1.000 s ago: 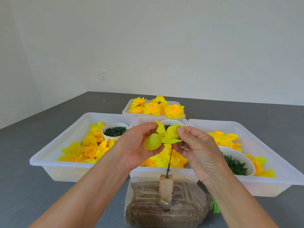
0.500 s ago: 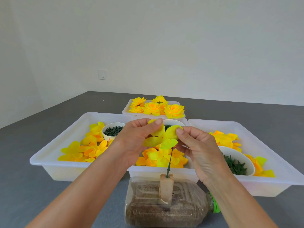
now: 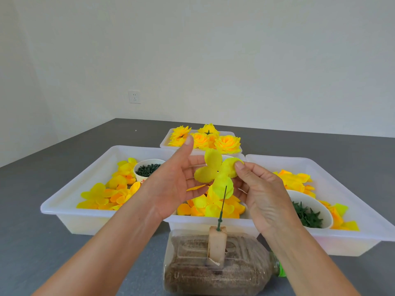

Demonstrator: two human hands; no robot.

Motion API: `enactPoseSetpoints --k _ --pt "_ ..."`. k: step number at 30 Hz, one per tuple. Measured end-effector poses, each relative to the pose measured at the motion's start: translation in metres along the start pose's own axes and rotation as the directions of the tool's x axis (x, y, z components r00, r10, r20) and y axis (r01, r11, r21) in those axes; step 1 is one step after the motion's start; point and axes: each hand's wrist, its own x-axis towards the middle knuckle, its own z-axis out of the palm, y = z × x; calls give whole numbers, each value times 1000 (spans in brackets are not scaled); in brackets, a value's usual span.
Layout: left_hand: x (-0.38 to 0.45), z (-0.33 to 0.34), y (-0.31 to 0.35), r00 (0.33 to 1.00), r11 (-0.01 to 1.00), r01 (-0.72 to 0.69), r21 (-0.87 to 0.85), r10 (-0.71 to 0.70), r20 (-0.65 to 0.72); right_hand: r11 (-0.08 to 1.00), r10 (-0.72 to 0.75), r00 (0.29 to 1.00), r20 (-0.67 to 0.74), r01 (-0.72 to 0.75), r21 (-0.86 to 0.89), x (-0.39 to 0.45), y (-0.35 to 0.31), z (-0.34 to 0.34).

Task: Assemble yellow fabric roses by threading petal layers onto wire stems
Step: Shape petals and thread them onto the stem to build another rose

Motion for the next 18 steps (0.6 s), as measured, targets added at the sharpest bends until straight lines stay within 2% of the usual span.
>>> enactPoseSetpoints --k 3,8,12,15,18 --pt "-4 -2 -5 999 998 -51 39 51 -12 998 48 999 -22 -47 41 1 0 0" --pt "-2 -4 -10 995 998 -68 11 68 -70 993 84 997 -1 -83 88 0 -1 1" --pt "-2 -4 -10 989 992 -127 -25 125 -78 993 106 987 119 -111 38 -4 -7 -1" --pt "-3 -1 -10 992 991 -117 -63 113 -63 993 120 982 149 -117 -28 -5 -7 -3" --pt "-6 2 -8 997 989 -79 -127 77 -19 989 145 977 155 -149 11 -4 -6 -3"
